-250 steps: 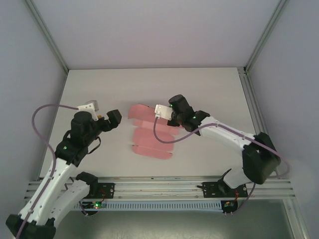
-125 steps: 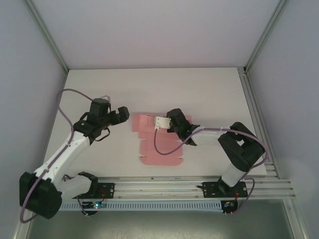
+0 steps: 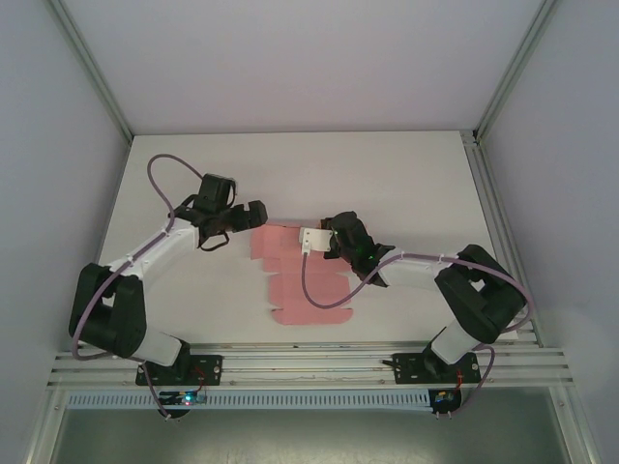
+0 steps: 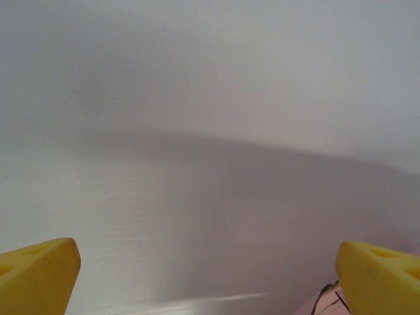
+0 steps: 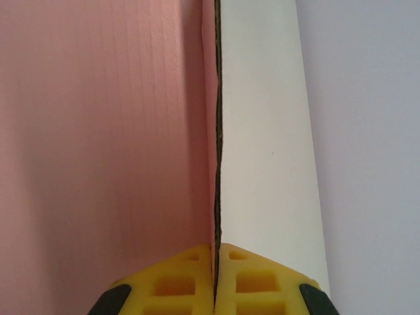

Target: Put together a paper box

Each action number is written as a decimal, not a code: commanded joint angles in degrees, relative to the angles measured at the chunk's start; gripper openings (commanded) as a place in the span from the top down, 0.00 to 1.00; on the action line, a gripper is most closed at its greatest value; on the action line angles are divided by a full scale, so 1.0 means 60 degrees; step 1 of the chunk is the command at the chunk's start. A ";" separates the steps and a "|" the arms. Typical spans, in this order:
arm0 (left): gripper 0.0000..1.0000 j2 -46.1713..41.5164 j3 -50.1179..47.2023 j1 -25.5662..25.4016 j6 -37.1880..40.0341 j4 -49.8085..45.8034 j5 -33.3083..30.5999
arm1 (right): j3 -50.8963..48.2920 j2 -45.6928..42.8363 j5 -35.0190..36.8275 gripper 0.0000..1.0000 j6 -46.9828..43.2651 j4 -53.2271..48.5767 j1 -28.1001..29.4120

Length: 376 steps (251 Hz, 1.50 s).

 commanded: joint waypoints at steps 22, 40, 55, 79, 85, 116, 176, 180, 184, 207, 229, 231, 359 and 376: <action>0.00 0.0157 0.0146 0.0049 0.0911 0.0450 0.1861 | -0.0206 -0.0475 -0.0239 1.00 0.0567 -0.0096 0.0104; 0.00 0.0171 0.0086 -0.0014 0.1053 0.0232 0.1998 | -0.0212 -0.0697 -0.0479 1.00 0.0823 -0.0113 0.0034; 0.00 0.0157 -0.0021 -0.0076 0.1156 0.0218 0.2095 | -0.0198 -0.0850 -0.0640 1.00 0.1085 -0.0144 -0.0066; 0.00 0.0077 -0.0134 -0.0139 0.1311 0.0137 0.2237 | -0.0035 -0.1004 -0.0801 1.00 0.1399 -0.0457 -0.0214; 0.00 0.0044 -0.0179 -0.0163 0.1348 0.0170 0.2314 | -0.0001 -0.1024 -0.0823 1.00 0.1453 -0.0524 -0.0253; 0.00 -0.0136 -0.0419 -0.0324 0.1554 0.0596 0.2861 | 0.0005 -0.1119 -0.0966 1.00 0.1492 -0.0677 -0.0226; 0.00 -0.0096 -0.0404 -0.0514 0.1446 0.0880 0.2644 | 0.0009 -0.1180 -0.1099 1.00 0.1629 -0.0823 -0.0139; 0.00 -0.0080 -0.0417 -0.0528 0.1400 0.0956 0.2676 | -0.0016 -0.1180 -0.1124 1.00 0.1608 -0.0816 -0.0107; 0.00 -0.0070 -0.0421 -0.0551 0.1343 0.1036 0.2685 | -0.0020 -0.1185 -0.1130 1.00 0.1577 -0.0801 -0.0070; 0.00 0.0022 -0.0480 -0.0703 0.0904 0.1559 0.2486 | -0.0141 -0.1084 -0.0744 1.00 0.1370 -0.0524 0.0250; 0.00 0.0097 -0.0545 -0.0824 0.0492 0.1950 0.2161 | -0.0376 -0.0885 -0.0063 1.00 0.1154 0.0170 0.0616; 0.00 0.0109 -0.0551 -0.0836 0.0471 0.1973 0.2150 | -0.0385 -0.0874 -0.0007 1.00 0.1147 0.0221 0.0646; 0.00 -0.1218 -0.1026 -0.0986 -0.0314 0.0341 0.0150 | 0.1060 -0.0348 0.2861 1.00 0.0343 -0.0680 0.0172; 0.00 -0.1513 -0.1143 -0.0936 -0.0707 -0.0120 -0.0405 | 0.1068 -0.0353 0.2941 1.00 0.0125 -0.0487 0.0118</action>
